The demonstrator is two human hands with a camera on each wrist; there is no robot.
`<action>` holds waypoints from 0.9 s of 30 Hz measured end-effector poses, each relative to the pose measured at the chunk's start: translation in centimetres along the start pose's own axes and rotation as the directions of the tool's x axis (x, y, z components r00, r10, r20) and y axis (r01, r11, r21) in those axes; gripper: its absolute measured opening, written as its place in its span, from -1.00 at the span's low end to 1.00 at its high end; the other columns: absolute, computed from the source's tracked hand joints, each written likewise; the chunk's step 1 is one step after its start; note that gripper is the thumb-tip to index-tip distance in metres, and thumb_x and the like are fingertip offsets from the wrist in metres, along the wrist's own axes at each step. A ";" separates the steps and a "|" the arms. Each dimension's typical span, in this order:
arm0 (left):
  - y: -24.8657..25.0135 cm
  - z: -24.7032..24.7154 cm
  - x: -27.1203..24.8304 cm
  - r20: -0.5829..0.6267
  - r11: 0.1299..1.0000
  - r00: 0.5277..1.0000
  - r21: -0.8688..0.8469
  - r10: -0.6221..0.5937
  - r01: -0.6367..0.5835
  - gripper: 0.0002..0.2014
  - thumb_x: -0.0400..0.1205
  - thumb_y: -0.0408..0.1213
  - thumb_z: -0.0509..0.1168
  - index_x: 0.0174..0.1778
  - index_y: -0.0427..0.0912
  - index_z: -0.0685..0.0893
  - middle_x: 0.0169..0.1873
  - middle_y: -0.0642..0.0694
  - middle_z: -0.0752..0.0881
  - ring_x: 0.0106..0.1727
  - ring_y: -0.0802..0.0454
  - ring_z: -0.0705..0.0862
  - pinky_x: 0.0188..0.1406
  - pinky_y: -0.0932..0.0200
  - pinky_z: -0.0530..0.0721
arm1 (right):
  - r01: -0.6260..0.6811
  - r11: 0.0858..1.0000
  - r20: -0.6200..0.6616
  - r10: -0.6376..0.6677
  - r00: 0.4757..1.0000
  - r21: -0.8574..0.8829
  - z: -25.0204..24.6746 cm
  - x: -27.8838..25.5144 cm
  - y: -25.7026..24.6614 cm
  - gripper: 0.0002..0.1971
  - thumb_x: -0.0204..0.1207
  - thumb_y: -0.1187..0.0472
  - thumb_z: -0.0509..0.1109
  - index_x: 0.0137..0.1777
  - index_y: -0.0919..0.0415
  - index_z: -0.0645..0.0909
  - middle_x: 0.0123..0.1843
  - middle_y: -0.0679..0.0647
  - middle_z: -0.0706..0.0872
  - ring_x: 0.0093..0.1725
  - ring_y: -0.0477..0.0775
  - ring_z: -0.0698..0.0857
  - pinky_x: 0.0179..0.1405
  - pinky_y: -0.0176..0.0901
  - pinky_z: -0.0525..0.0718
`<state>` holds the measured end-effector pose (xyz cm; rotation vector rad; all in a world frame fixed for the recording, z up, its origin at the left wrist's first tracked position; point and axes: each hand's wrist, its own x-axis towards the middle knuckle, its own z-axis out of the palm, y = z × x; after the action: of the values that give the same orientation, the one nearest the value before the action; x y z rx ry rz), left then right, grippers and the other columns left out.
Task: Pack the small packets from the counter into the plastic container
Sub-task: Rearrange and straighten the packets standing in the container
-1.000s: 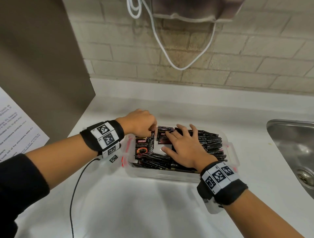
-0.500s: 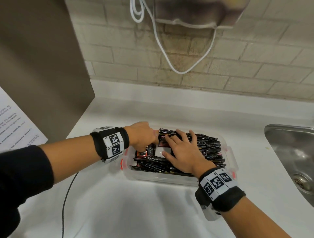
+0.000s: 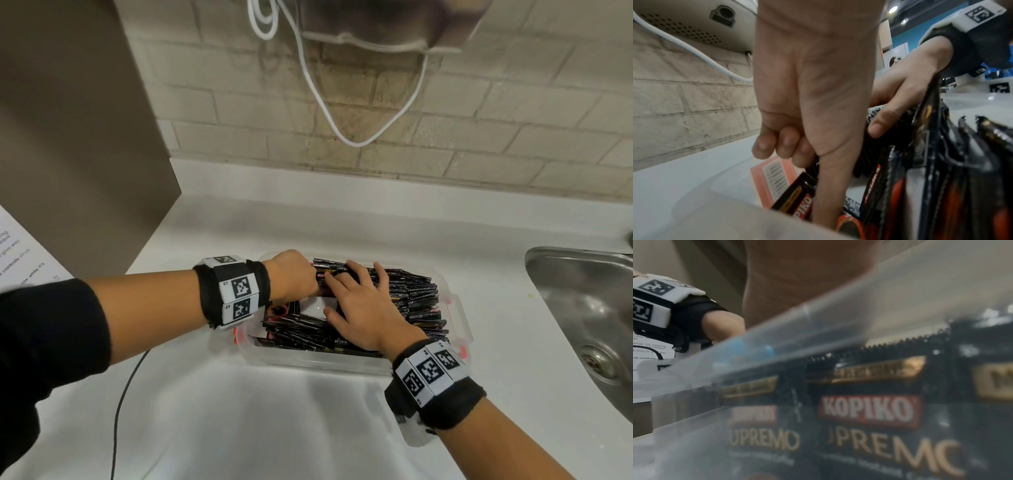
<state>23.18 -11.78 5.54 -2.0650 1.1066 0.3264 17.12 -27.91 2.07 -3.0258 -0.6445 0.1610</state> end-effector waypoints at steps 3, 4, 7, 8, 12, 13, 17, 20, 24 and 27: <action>-0.2 0.4 -0.5 -0.122 1.000 0.992 0.018 -0.019 0.022 -0.72 0.73 -0.28 0.27 0.36 -0.04 0.63 0.21 -0.10 0.60 0.11 -0.07 0.66 -0.32 0.08 0.48 | -0.008 1.000 -0.001 0.008 1.000 -0.009 0.1 0.1 -0.1 -0.32 0.68 -0.19 0.05 0.73 0.10 0.11 0.63 0.01 0.34 0.72 0.16 -0.02 0.61 0.50 -0.23; -0.3 0.6 -0.6 -0.146 1.000 0.989 0.015 -0.012 0.014 -0.72 0.71 -0.26 0.29 0.34 -0.03 0.64 0.24 -0.09 0.56 0.17 -0.07 0.61 -0.30 0.08 0.47 | -0.010 1.000 -0.002 0.010 1.000 -0.012 0.1 0.2 -0.1 -0.31 0.67 -0.20 0.05 0.73 0.10 0.11 0.63 0.01 0.34 0.72 0.16 -0.02 0.61 0.50 -0.22; -0.8 1.0 -1.0 -0.139 0.998 0.990 -0.053 0.022 -0.029 -0.67 0.62 -0.14 0.40 0.30 -0.05 0.63 0.18 -0.04 0.62 0.21 -0.06 0.58 -0.08 0.07 0.59 | -0.016 1.000 -0.002 0.016 1.000 -0.003 0.2 0.3 -0.2 -0.28 0.64 -0.25 0.08 0.72 0.09 0.13 0.62 0.01 0.35 0.72 0.17 -0.03 0.61 0.49 -0.24; -0.9 1.2 -1.2 -0.119 0.992 0.993 -0.118 0.025 -0.039 -0.58 0.58 -0.10 0.44 0.34 -0.06 0.59 0.17 -0.04 0.64 0.17 -0.07 0.61 0.01 0.03 0.65 | -0.017 1.000 -0.001 0.017 1.000 -0.005 0.2 0.3 -0.2 -0.26 0.62 -0.26 0.09 0.72 0.09 0.13 0.62 0.01 0.35 0.72 0.16 -0.03 0.61 0.49 -0.24; -1.3 1.7 -1.8 -0.080 0.957 0.997 -0.287 0.008 -0.031 -0.40 0.52 -0.06 0.49 0.46 -0.01 0.45 0.26 -0.03 0.58 -0.16 -0.07 0.57 -0.16 -0.01 0.65 | -0.021 1.000 0.003 0.021 1.000 -0.008 0.2 0.3 -0.3 -0.22 0.58 -0.29 0.13 0.72 0.09 0.12 0.62 0.01 0.34 0.72 0.17 -0.03 0.60 0.49 -0.26; -1.5 1.7 -1.9 -0.094 0.956 0.996 -0.293 -0.006 -0.022 -0.44 0.53 -0.09 0.48 0.42 -0.02 0.46 0.21 -0.04 0.61 -0.22 -0.05 0.52 -0.29 0.03 0.57 | -0.020 1.000 0.004 0.020 1.000 -0.007 0.2 0.3 -0.3 -0.21 0.58 -0.29 0.13 0.72 0.09 0.12 0.63 0.01 0.34 0.72 0.17 -0.03 0.60 0.49 -0.26; -2.4 1.7 -2.0 -0.210 0.933 0.974 -0.360 -0.081 0.000 -0.56 0.53 -0.12 0.47 0.27 -0.02 0.47 -0.01 -0.03 0.66 -0.24 -0.02 0.50 -0.44 0.11 0.34 | -0.014 1.000 -0.002 0.014 1.000 0.006 0.1 0.3 -0.3 -0.20 0.57 -0.29 0.14 0.72 0.10 0.13 0.62 0.02 0.35 0.72 0.18 -0.03 0.60 0.50 -0.27; -2.8 1.3 -1.7 -0.276 0.877 0.954 -0.479 -0.114 -0.034 -0.63 0.53 -0.11 0.46 0.18 -0.01 0.50 -0.09 0.05 0.57 -0.18 0.00 0.50 -0.38 0.12 0.34 | -0.011 0.999 -0.025 0.012 1.000 0.036 0.0 0.3 -0.2 -0.24 0.57 -0.28 0.17 0.69 0.07 0.18 0.57 0.02 0.39 0.71 0.18 0.01 0.60 0.49 -0.25; -2.1 0.9 -1.1 -0.324 0.834 0.933 -0.549 -0.158 -0.050 -0.64 0.54 -0.14 0.47 0.18 -0.02 0.51 -0.02 -0.01 0.64 -0.07 -0.07 0.64 -0.31 0.10 0.41 | -0.019 0.991 -0.084 0.030 0.996 0.132 -0.1 0.3 -0.1 -0.32 0.55 -0.22 0.24 0.63 0.01 0.30 0.52 -0.04 0.47 0.68 0.12 0.10 0.62 0.40 -0.20; -1.2 0.6 -0.5 -0.356 0.804 0.907 -0.593 -0.225 -0.034 -0.57 0.55 -0.20 0.47 0.27 -0.09 0.47 0.00 -0.10 0.65 -0.07 -0.14 0.67 -0.31 0.06 0.47 | -0.050 0.978 -0.139 0.079 0.987 0.203 -0.2 0.3 0.1 -0.39 0.53 -0.14 0.32 0.56 0.05 0.41 0.45 -0.02 0.50 0.61 0.10 0.22 0.63 0.27 -0.09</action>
<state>23.87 -10.63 5.96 -2.8424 1.2408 0.1960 17.47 -27.90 2.28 -2.8340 -0.4869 0.0036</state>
